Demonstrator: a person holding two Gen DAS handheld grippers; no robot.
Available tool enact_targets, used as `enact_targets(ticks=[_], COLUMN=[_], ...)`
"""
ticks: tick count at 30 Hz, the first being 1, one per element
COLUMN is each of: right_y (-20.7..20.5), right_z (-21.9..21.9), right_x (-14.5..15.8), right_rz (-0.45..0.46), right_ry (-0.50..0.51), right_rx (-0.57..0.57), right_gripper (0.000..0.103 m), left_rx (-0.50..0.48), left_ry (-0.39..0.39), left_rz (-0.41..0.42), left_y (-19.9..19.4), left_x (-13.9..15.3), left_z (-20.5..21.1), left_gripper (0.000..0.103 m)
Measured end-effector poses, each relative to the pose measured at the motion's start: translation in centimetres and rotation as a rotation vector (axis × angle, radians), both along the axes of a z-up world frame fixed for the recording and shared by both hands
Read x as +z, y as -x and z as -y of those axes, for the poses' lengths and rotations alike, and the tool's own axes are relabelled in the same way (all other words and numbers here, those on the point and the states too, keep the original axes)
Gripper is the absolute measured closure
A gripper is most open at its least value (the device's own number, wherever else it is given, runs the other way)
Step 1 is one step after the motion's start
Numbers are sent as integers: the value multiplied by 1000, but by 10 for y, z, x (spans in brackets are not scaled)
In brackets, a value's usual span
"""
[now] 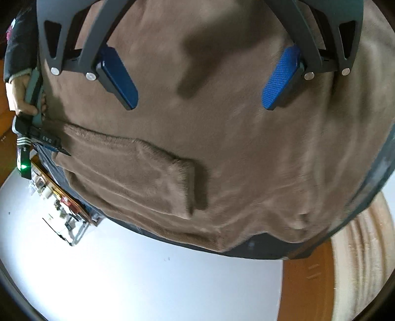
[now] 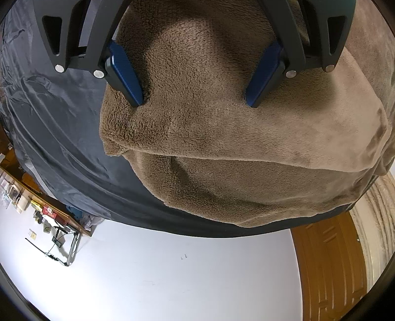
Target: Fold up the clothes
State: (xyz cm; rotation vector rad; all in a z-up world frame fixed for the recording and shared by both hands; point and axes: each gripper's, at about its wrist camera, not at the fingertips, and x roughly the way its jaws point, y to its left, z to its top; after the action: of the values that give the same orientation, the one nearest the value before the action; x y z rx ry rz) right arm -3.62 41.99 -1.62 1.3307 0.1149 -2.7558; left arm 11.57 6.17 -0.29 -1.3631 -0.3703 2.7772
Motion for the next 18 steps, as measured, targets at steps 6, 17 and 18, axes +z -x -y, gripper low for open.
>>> enact_targets(ticks=[6,17,18], right_y=[0,0,0], right_z=[1,1,1], right_x=[0,0,0], right_rz=[-1,-1,-1], right_ry=[0,-1,-1], right_rx=[0,0,0], right_gripper=[15,15,15], left_rx=[142,462,477], left_ry=[-24,-47,-54], left_rz=[18,9,5], left_y=[-49,-143,-148], left_x=[8,18,17], left_z=[57,170,177], left_gripper=[2,2,2])
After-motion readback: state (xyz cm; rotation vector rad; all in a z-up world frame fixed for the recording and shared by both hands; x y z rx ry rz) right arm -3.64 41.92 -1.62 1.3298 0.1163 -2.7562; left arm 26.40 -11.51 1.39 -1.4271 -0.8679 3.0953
